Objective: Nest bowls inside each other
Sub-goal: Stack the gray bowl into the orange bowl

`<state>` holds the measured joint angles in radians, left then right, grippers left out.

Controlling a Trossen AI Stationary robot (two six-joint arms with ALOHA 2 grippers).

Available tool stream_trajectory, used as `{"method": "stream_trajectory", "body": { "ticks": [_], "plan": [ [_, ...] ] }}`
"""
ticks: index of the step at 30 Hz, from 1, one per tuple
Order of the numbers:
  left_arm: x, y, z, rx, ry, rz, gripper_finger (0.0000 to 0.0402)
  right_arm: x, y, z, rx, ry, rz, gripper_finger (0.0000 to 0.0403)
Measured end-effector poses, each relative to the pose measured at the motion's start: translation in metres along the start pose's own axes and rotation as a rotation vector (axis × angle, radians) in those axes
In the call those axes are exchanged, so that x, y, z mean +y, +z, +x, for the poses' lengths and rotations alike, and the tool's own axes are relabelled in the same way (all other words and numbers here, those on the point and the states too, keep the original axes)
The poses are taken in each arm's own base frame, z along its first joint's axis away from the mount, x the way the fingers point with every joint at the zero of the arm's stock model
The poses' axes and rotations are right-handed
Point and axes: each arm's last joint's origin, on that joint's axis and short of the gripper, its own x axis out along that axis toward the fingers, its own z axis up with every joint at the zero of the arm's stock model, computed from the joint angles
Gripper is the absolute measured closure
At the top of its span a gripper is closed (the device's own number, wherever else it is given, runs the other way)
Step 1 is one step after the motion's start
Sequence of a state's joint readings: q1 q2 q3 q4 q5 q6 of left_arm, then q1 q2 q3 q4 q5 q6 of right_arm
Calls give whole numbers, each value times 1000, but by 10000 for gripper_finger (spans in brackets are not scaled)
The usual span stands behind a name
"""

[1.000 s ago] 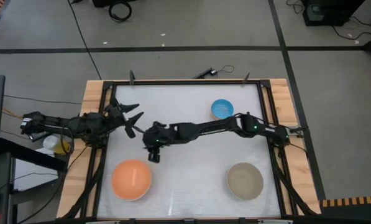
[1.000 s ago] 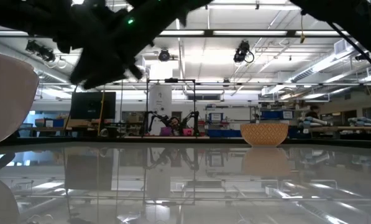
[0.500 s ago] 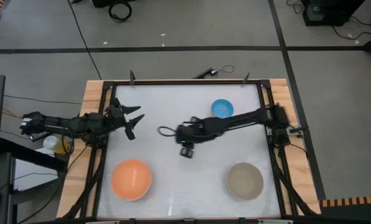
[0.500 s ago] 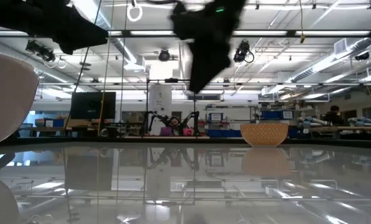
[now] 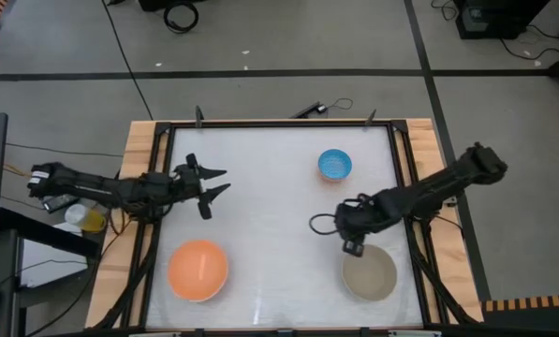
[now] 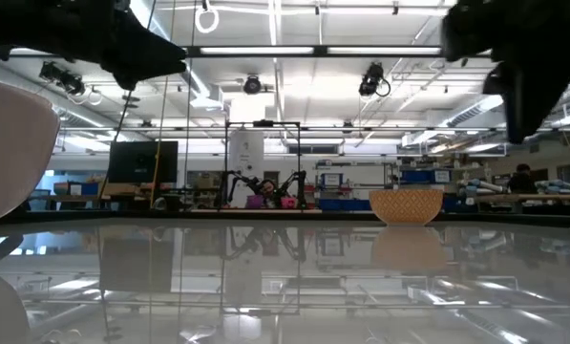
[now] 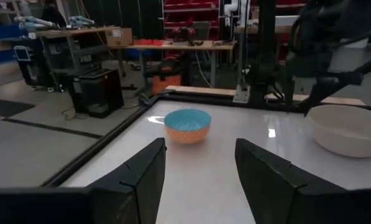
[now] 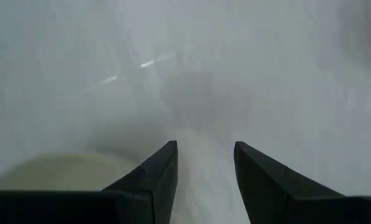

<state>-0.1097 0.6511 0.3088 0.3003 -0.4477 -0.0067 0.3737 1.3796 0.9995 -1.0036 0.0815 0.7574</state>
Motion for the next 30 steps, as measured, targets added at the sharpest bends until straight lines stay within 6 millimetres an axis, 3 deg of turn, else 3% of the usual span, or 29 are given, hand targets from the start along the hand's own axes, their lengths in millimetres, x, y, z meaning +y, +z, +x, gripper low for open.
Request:
{"method": "stream_trajectory", "body": {
  "ticks": [8, 13, 17, 22, 24, 27, 30],
  "plan": [
    [-10, -6, 17, 17, -56, -39, 205, 3, -35, -6, 150, 55, -48, 239],
    [-16, -4, 28, 49, -72, -52, 205, 11, -46, -5, 166, 46, -87, 239],
    [-22, -4, 38, 84, -74, -41, 205, 12, -54, 8, 156, 58, -71, 239],
    [-28, -3, 51, 117, -72, -31, 205, 0, -68, 32, 195, -17, 0, 246],
    [-31, -3, 56, 130, -89, -33, 205, -3, -71, 39, 189, -27, 21, 264],
    [-36, -4, 65, 155, -101, -47, 205, -2, -69, 44, 143, -2, -2, 324],
    [-44, -6, 74, 209, -114, -47, 205, 3, -56, 41, 50, 56, -32, 385]
  ]
}}
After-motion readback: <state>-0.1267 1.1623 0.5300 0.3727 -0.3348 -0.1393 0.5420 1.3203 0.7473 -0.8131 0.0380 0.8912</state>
